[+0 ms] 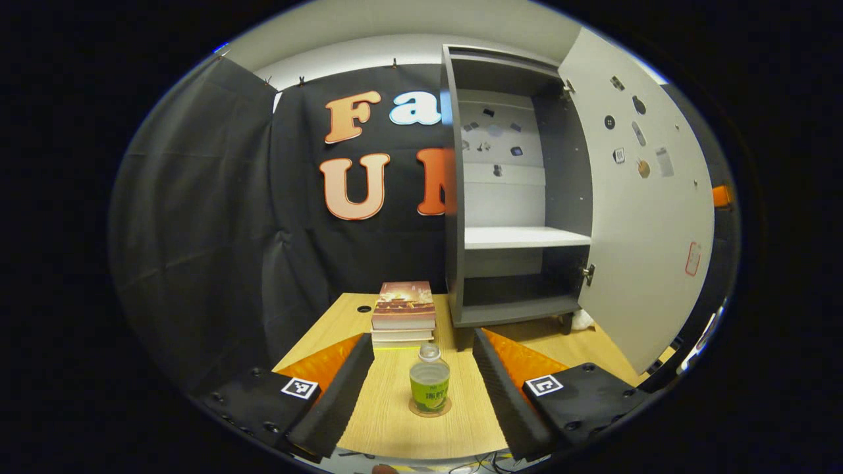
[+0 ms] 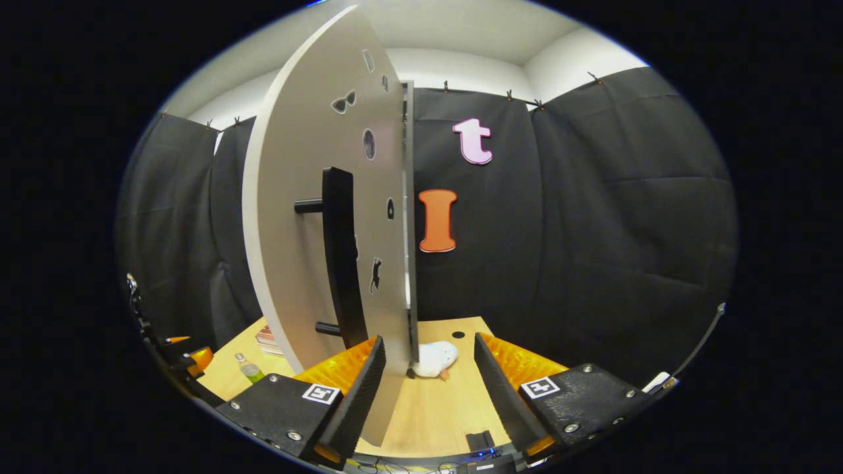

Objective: Open the cabinet door with the right hand, grasp the bottle in the cabinet with the left hand and place it on the coaster, then close the cabinet door with the right hand.

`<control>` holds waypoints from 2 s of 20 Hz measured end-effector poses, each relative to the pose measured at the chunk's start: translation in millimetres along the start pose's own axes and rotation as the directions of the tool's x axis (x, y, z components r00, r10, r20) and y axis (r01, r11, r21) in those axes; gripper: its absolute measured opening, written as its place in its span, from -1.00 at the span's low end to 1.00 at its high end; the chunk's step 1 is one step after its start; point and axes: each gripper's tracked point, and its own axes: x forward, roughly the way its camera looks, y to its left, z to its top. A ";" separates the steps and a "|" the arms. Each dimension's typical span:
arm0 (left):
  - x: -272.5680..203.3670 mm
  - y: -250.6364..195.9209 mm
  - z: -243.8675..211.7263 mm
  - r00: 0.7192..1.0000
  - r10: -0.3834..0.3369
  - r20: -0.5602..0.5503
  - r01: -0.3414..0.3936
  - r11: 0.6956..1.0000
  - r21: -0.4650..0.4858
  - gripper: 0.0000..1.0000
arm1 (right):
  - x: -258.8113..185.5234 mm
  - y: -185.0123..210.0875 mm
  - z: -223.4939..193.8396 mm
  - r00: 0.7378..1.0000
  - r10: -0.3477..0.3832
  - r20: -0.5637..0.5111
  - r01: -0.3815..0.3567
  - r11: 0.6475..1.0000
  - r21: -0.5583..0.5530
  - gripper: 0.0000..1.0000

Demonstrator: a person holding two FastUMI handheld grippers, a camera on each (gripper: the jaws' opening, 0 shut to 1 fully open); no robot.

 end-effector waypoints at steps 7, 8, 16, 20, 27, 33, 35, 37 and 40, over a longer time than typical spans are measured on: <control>2.6 48.6 49.0 0.999 -0.005 0.050 0.005 1.000 0.005 0.97 | 16.8 80.1 1.2 0.997 0.076 0.002 -0.076 0.997 0.005 0.70; 3.6 58.3 56.4 0.998 0.001 0.061 -0.001 1.000 0.008 0.97 | 21.2 91.9 0.8 0.997 0.083 0.004 -0.083 0.997 0.006 0.70; 3.4 135.7 90.5 0.991 0.056 0.120 -0.055 0.998 -0.009 0.96 | 73.0 196.4 16.8 0.983 0.179 0.038 -0.180 0.983 0.036 0.75; 6.0 173.7 98.2 0.986 0.101 0.135 -0.099 0.995 -0.016 0.96 | 100.2 250.0 29.5 0.973 0.226 0.054 -0.227 0.974 0.019 0.76; 24.3 212.2 104.3 0.980 0.142 0.141 -0.141 0.990 -0.019 0.96 | 133.6 289.2 40.0 0.976 0.214 0.045 -0.215 0.977 0.015 0.76; 42.4 219.7 116.8 0.979 0.138 0.153 -0.138 0.990 -0.008 0.96 | 156.3 308.8 48.8 0.979 0.198 0.045 -0.200 0.979 0.037 0.75; 46.6 221.9 120.2 0.978 0.135 0.156 -0.137 0.991 -0.003 0.96 | 161.1 310.3 49.1 0.980 0.191 0.048 -0.193 0.980 0.037 0.75; 54.8 223.2 119.9 0.980 0.135 0.144 -0.137 0.991 0.001 0.96 | 169.1 311.3 49.8 0.982 0.183 0.050 -0.185 0.982 0.035 0.75; 62.0 228.5 127.1 0.981 0.135 0.142 -0.136 0.991 0.000 0.96 | 179.7 313.9 51.7 0.984 0.172 0.053 -0.173 0.985 0.026 0.76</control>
